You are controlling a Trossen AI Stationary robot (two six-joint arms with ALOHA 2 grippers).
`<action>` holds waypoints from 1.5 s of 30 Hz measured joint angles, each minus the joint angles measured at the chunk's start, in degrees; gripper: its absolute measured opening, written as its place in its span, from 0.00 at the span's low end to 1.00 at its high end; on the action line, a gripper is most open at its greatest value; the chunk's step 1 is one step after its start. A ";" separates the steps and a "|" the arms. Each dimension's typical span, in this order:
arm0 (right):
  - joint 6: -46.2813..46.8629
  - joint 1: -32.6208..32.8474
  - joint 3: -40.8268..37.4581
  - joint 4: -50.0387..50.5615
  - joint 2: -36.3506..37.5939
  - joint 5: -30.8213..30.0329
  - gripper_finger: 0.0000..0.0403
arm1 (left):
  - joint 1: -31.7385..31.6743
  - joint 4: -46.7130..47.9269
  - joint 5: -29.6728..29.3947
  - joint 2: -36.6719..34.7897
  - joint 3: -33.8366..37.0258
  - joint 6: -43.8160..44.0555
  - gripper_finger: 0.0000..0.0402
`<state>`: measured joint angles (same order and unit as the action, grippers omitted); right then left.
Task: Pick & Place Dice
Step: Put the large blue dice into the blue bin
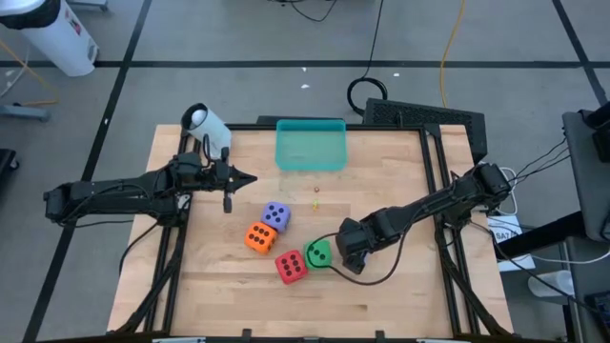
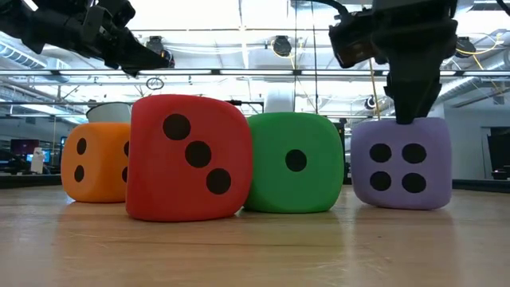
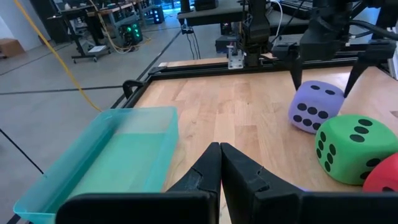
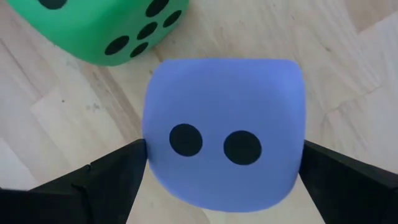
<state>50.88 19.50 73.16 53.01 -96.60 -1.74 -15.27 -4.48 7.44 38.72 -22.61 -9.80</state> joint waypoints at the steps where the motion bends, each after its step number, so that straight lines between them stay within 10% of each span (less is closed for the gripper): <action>1: 0.02 -0.29 -0.29 -0.05 0.02 -0.43 0.97 | 0.00 -0.01 0.00 0.02 0.00 0.00 0.05; 45: -9.58 1.25 -0.51 -6.96 4.76 -4.43 0.97 | -0.02 -0.03 -0.02 0.02 0.00 0.00 0.05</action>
<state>41.30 20.75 72.64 46.05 -91.83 -6.17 -15.29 -4.51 7.42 38.74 -22.61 -9.80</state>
